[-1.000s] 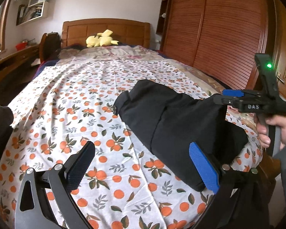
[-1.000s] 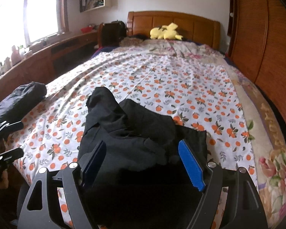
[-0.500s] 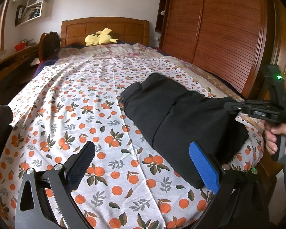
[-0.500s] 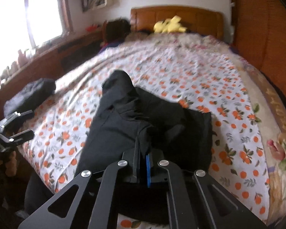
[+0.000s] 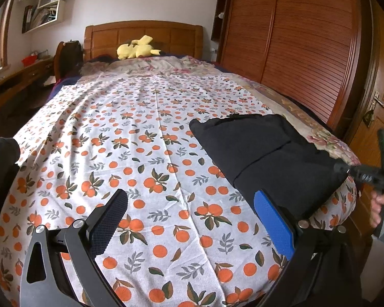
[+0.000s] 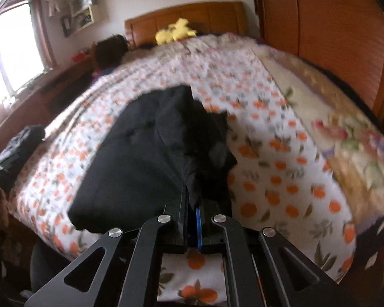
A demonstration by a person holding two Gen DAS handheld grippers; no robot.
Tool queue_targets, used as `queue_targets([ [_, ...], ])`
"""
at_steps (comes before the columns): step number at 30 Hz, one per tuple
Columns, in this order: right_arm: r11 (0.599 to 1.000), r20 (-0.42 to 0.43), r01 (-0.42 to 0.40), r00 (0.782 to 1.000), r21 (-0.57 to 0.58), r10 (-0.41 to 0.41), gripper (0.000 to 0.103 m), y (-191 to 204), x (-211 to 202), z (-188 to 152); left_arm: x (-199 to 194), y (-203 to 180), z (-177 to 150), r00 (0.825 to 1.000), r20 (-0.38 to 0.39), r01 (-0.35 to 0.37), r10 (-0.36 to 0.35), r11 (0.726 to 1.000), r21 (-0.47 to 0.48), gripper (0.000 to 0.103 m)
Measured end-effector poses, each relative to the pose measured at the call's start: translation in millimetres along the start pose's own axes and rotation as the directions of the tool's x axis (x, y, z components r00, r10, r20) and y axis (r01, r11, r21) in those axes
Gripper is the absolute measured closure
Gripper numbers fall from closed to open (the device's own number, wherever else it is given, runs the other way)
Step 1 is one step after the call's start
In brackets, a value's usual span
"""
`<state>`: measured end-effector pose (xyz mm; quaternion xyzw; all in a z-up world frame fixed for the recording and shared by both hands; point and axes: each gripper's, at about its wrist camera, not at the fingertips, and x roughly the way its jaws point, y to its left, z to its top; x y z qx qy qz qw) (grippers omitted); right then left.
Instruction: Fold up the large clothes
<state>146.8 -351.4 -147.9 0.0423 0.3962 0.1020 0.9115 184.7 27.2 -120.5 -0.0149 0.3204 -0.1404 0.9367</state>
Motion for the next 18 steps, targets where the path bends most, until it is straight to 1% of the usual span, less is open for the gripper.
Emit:
queue_targets([
  [3, 1.0, -0.017, 0.002, 1.0, 0.01, -0.002, 0.095, 0, 6, -5, -1, -1, 0, 1.0, -0.002, 0.0, 0.0, 1.0, -0.001, 0.003],
  [4, 1.0, -0.017, 0.014, 1.0, 0.003, -0.014, 0.086, 1, 5, -4, -1, -1, -1, 1.0, -0.002, -0.001, 0.001, 1.0, 0.0, 0.003],
  [6, 0.999, -0.001, 0.051, 0.999, -0.008, -0.051, 0.075, 3, -1, 0, -1, -2, -1, 1.0, -0.003, -0.001, 0.001, 1.0, 0.0, 0.003],
  [8, 0.999, 0.012, 0.046, 0.999, -0.012, -0.046, 0.072, 2, -8, 3, -1, -3, -2, 1.0, 0.001, 0.002, -0.002, 1.0, -0.005, 0.003],
  [12, 0.997, 0.065, 0.062, 0.996, -0.038, -0.059, 0.064, 7, -28, 16, 2, -9, -3, 1.0, 0.0, 0.013, -0.013, 1.0, -0.012, 0.003],
  [14, 0.997, 0.091, 0.055, 0.995, -0.058, -0.05, 0.064, 13, -36, 24, 4, -11, -3, 1.0, -0.001, 0.018, -0.018, 1.0, -0.011, 0.003],
  [18, 0.994, 0.12, 0.03, 0.993, -0.103, -0.017, 0.062, 30, -37, 35, 11, -16, -1, 1.0, -0.003, 0.025, -0.025, 1.0, -0.005, 0.003],
])
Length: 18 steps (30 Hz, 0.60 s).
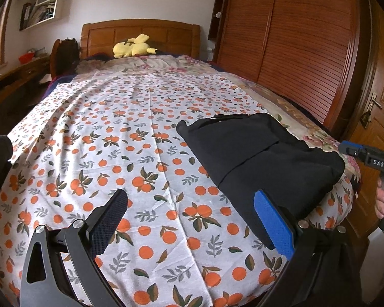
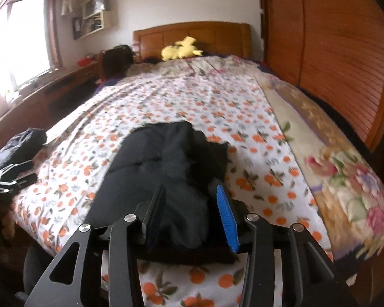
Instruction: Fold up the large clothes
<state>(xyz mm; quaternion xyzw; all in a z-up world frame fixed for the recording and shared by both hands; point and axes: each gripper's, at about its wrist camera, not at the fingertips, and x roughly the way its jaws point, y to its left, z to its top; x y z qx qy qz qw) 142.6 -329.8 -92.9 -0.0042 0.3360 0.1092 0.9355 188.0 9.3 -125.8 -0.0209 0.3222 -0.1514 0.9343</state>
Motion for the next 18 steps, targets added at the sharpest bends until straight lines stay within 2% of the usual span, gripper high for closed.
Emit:
queue_targets([
  [5, 0.998, -0.009, -0.047, 0.999, -0.05, 0.046, 0.062, 25, 16, 6, 5, -3, 5, 1.0, 0.009, -0.003, 0.003, 1.0, 0.012, 0.003],
  [7, 0.996, -0.018, -0.05, 0.999, -0.068, 0.049, 0.058, 30, 23, 5, 7, -3, 7, 1.0, 0.013, -0.009, 0.008, 1.0, 0.012, 0.003],
  [10, 0.997, -0.055, -0.03, 0.998, -0.075, 0.026, 0.056, 29, 38, -3, 12, -2, 10, 1.0, 0.015, -0.012, 0.012, 1.0, 0.009, 0.003],
  [13, 0.997, -0.087, 0.024, 0.996, -0.071, -0.03, 0.057, 19, 45, -16, 19, -3, 14, 1.0, 0.015, -0.009, 0.009, 1.0, 0.012, 0.003],
  [18, 0.999, -0.121, 0.035, 0.992, -0.038, -0.039, 0.058, 9, 45, -42, 38, -6, 22, 1.0, 0.011, 0.001, -0.002, 1.0, 0.029, 0.003],
])
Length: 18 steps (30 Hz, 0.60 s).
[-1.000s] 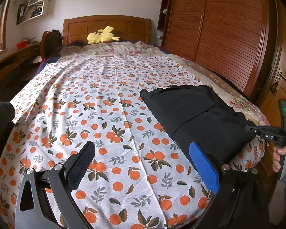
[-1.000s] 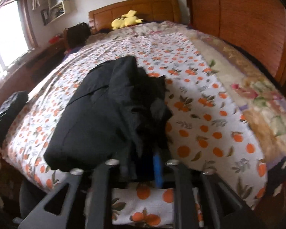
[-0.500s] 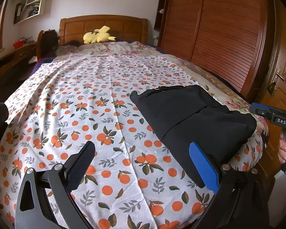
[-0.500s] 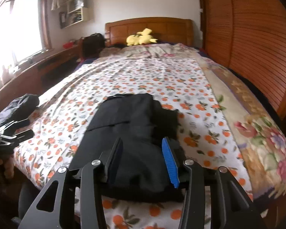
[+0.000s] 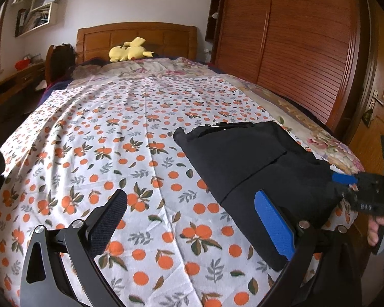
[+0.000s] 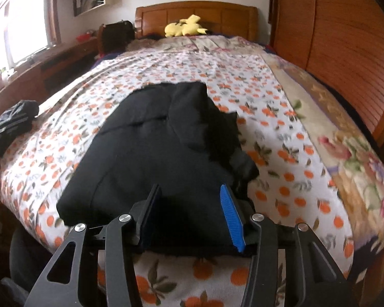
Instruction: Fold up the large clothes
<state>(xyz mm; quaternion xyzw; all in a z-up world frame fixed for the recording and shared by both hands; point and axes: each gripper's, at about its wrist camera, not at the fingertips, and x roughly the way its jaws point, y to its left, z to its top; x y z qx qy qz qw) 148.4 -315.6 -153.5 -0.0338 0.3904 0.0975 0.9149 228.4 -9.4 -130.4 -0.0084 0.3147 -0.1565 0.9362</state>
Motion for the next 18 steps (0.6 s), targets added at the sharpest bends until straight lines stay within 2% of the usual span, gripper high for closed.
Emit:
queue_targets([
  [7, 0.999, 0.053, 0.041, 0.998, 0.025, -0.042, 0.053, 2, -32, 5, 42, -4, 1, 0.999, -0.031, 0.016, -0.015, 1.0, 0.013, 0.003],
  [10, 0.997, 0.089, 0.079, 0.993, 0.026, -0.081, 0.038, -1, -41, 11, 60, -6, 1, 0.999, -0.05, 0.019, -0.018, 0.999, 0.027, 0.003],
  [11, 0.995, 0.092, 0.096, 0.991, 0.03, -0.098, 0.036, -4, -40, 13, 65, -7, 1, 0.998, -0.054, 0.02, -0.019, 0.999, 0.032, 0.003],
  [18, 0.985, 0.026, 0.106, 0.994, 0.135, -0.111, 0.034, -29, -9, 9, 101, -11, 17, 0.996, -0.08, 0.045, -0.038, 0.995, 0.088, 0.003],
])
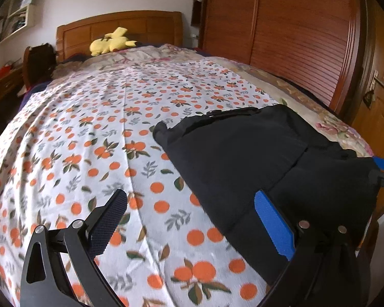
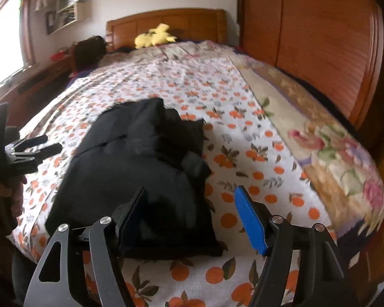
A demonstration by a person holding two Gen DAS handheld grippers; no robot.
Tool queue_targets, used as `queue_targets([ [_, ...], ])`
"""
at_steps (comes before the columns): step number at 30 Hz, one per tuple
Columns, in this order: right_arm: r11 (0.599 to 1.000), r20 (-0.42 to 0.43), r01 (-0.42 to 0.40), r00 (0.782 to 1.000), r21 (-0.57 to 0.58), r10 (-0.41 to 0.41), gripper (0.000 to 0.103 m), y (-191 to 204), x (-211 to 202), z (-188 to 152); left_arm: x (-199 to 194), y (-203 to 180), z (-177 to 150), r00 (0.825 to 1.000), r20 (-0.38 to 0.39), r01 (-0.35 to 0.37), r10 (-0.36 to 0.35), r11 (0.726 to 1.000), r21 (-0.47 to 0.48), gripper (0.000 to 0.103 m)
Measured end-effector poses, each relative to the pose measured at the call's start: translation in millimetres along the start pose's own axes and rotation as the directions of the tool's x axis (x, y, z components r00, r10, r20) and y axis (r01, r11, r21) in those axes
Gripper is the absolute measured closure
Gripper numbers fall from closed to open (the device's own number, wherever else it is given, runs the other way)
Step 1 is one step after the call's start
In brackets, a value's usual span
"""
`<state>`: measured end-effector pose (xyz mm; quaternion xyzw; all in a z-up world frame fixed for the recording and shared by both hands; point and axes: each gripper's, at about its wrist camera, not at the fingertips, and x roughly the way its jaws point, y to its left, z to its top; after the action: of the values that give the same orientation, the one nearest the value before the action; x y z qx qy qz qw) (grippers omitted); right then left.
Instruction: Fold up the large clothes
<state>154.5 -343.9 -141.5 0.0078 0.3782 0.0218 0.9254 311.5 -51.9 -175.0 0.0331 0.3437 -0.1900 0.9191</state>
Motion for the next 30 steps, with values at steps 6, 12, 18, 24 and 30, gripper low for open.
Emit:
queue_targets([
  [6, 0.998, -0.055, -0.004, 0.998, 0.065, 0.008, 0.024, -12, 20, -11, 34, -3, 25, 1.0, -0.027, 0.019, -0.017, 0.998, 0.066, 0.003],
  [12, 0.993, -0.076, -0.044, 0.996, 0.112, 0.053, 0.024, -13, 28, -20, 71, 8, 52, 0.999, -0.042, 0.003, 0.0, 0.996, 0.087, 0.003],
  [18, 0.988, -0.117, -0.086, 0.988, 0.129, 0.102, 0.024, -10, 38, -30, 108, 31, 65, 0.995, -0.102, -0.011, 0.015, 0.999, 0.041, 0.003],
  [24, 0.981, -0.124, -0.123, 0.982, 0.151, 0.142, 0.025, -12, 43, -34, 128, 34, 64, 0.99, -0.139, 0.019, -0.017, 1.0, 0.015, 0.003],
  [30, 0.978, -0.126, -0.151, 0.978, 0.142, 0.169, 0.041, -5, 44, -39, 146, 39, 53, 0.974, -0.178, 0.119, -0.138, 0.986, -0.114, 0.019],
])
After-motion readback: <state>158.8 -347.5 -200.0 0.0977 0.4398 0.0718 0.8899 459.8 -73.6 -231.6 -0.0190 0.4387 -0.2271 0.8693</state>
